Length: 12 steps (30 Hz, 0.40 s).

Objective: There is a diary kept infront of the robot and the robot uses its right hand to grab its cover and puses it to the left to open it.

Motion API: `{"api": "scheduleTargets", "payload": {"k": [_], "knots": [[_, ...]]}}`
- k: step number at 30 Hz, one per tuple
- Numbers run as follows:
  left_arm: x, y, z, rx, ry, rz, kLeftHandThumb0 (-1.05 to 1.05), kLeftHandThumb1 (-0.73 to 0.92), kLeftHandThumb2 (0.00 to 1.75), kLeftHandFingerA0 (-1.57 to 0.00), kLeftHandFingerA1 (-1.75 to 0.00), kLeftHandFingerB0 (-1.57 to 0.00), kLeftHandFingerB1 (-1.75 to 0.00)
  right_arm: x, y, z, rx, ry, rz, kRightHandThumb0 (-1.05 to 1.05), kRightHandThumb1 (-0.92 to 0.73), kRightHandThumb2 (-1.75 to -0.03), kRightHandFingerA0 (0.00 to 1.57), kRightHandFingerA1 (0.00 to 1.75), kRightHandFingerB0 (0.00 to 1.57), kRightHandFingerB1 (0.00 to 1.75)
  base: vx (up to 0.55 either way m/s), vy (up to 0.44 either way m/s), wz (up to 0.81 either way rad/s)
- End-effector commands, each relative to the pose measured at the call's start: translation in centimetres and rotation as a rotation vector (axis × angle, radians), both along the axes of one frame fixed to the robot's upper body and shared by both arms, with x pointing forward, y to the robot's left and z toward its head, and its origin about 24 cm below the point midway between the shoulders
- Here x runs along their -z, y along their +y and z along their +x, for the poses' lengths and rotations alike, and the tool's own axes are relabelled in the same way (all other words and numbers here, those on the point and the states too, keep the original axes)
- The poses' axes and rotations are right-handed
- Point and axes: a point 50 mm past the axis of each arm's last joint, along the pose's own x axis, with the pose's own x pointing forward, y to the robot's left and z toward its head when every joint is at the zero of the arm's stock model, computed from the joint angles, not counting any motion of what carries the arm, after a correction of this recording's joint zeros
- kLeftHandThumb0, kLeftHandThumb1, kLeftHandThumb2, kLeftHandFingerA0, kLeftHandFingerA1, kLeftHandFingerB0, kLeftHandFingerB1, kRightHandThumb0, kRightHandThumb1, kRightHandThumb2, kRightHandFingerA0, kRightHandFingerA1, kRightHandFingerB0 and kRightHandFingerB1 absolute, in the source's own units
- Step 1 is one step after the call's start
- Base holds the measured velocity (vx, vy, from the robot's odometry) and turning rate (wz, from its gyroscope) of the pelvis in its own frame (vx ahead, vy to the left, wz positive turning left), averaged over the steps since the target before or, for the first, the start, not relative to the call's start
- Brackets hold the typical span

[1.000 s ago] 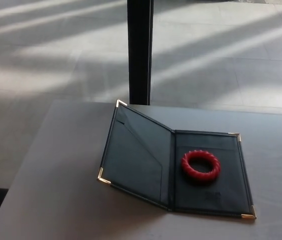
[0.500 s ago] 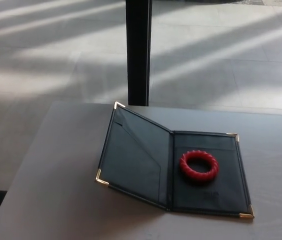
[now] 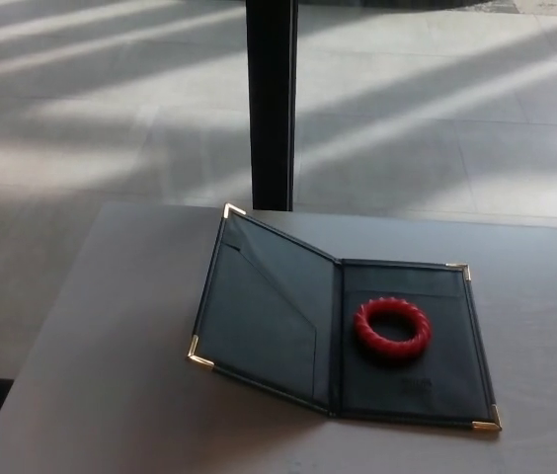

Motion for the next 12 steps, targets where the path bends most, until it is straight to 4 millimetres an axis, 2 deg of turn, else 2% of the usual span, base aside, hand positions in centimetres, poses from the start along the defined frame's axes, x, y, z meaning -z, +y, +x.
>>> {"api": "scheduleTargets", "payload": {"k": [1,3,5,6,8,9,10,12], "knots": [[-0.37,0.48,-0.17,-0.003,-0.023,0.008,-0.83,0.92,0.99,-0.28,-0.76,-0.22,-0.61,0.56,0.77,0.13,-0.085,0.002,-0.054,-0.78,-0.92,-0.73,0.9,0.9,0.68,0.78,0.0,0.0,0.0],[-0.2,0.41,-0.29,0.002,-0.01,0.013,-0.84,0.92,0.99,-0.34,-0.8,-0.26,-0.64,0.57,0.95,0.24,-0.106,0.02,-0.062,-0.78,-0.92,-0.74,0.91,0.87,0.72,0.78,0.0,0.0,0.0],[-0.17,0.36,-0.23,0.005,-0.002,0.016,-0.84,0.92,0.99,-0.33,-0.8,-0.27,-0.63,0.61,1.19,0.27,-0.128,0.019,-0.067,-0.79,-0.92,-0.7,0.9,0.86,0.71,0.77,0.0,0.0,0.0],[-0.18,0.34,-0.21,0.006,-0.003,0.019,-0.84,0.92,0.98,-0.32,-0.8,-0.28,-0.65,0.62,1.32,0.28,-0.136,0.021,-0.071,-0.79,-0.92,-0.76,0.93,0.87,0.71,0.77,0.0,0.0,0.0],[-0.13,0.16,0.07,0.006,-0.024,0.013,-0.85,0.92,0.98,-0.32,-0.82,-0.26,-0.65,0.57,1.47,0.12,-0.153,0.016,-0.076,-0.78,-0.92,-0.74,0.94,0.89,0.72,0.79,0.0,0.0,0.0],[-0.19,0.18,0.23,0.016,-0.042,0.002,-0.85,0.92,0.99,-0.24,-0.75,-0.23,-0.63,0.62,1.53,-0.04,-0.154,0.018,-0.079,-0.8,-0.74,-1.08,0.95,0.92,0.74,0.82,0.0,0.0,0.0],[-0.19,0.2,0.3,0.026,-0.041,0.0,-0.85,0.92,1.0,-0.25,-0.75,-0.23,-0.63,0.74,1.47,-0.16,-0.148,0.026,-0.078,-0.8,-0.92,-0.72,0.89,0.88,0.69,0.79,0.0,0.0,0.0],[-0.25,0.22,0.48,0.023,-0.042,0.0,-0.85,0.92,1.0,-0.27,-0.76,-0.23,-0.63,0.75,1.44,-0.14,-0.151,0.027,-0.071,-0.81,-0.92,-0.74,0.86,0.91,0.65,0.79,0.0,0.0,0.0]]}}
